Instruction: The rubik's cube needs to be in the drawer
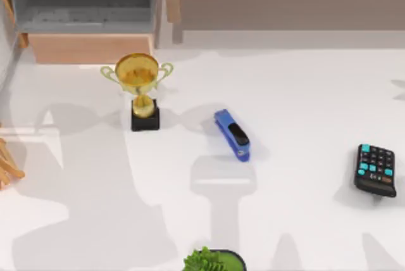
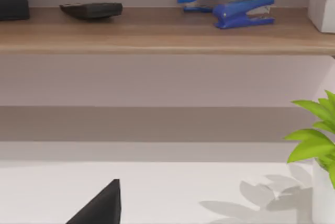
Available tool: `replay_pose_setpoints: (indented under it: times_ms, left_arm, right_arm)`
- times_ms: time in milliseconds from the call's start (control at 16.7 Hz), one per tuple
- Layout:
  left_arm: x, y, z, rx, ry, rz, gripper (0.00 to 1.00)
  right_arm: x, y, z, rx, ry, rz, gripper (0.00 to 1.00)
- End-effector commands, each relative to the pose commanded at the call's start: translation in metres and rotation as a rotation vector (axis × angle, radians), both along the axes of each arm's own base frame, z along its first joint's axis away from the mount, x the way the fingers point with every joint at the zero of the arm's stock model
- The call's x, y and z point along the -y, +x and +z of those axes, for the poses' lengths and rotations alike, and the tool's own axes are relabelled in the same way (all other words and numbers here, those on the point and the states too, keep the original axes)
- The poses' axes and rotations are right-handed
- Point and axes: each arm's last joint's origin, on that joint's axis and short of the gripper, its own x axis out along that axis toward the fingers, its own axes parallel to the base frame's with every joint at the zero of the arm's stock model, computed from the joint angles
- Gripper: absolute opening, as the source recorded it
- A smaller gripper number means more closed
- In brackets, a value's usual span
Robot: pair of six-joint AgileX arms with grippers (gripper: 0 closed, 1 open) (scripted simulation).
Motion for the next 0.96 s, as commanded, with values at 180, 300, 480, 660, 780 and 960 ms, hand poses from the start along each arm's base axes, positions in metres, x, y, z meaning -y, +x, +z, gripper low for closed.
replay_pose_setpoints:
  times_ms: [180,300,480,660,780,960]
  left_arm:
    - [0.0000,0.0000,0.0000,0.000,0.000,0.000,0.45]
    - [0.0000,0.0000,0.0000,0.000,0.000,0.000,0.60]
    - [0.0000,0.0000,0.0000,0.000,0.000,0.000,0.83]
    - [0.0000,0.0000,0.0000,0.000,0.000,0.000,1.00]
    - [0.0000,0.0000,0.0000,0.000,0.000,0.000,1.00]
    - [0.0000,0.0000,0.0000,0.000,0.000,0.000,1.00]
  right_arm:
    - [0.0000,0.0000,0.0000,0.000,0.000,0.000,1.00]
    - [0.0000,0.0000,0.0000,0.000,0.000,0.000,1.00]
    - [0.0000,0.0000,0.0000,0.000,0.000,0.000,1.00]
    - [0.0000,0.0000,0.0000,0.000,0.000,0.000,1.00]
    - [0.0000,0.0000,0.0000,0.000,0.000,0.000,1.00]
    - [0.0000,0.0000,0.0000,0.000,0.000,0.000,1.00]
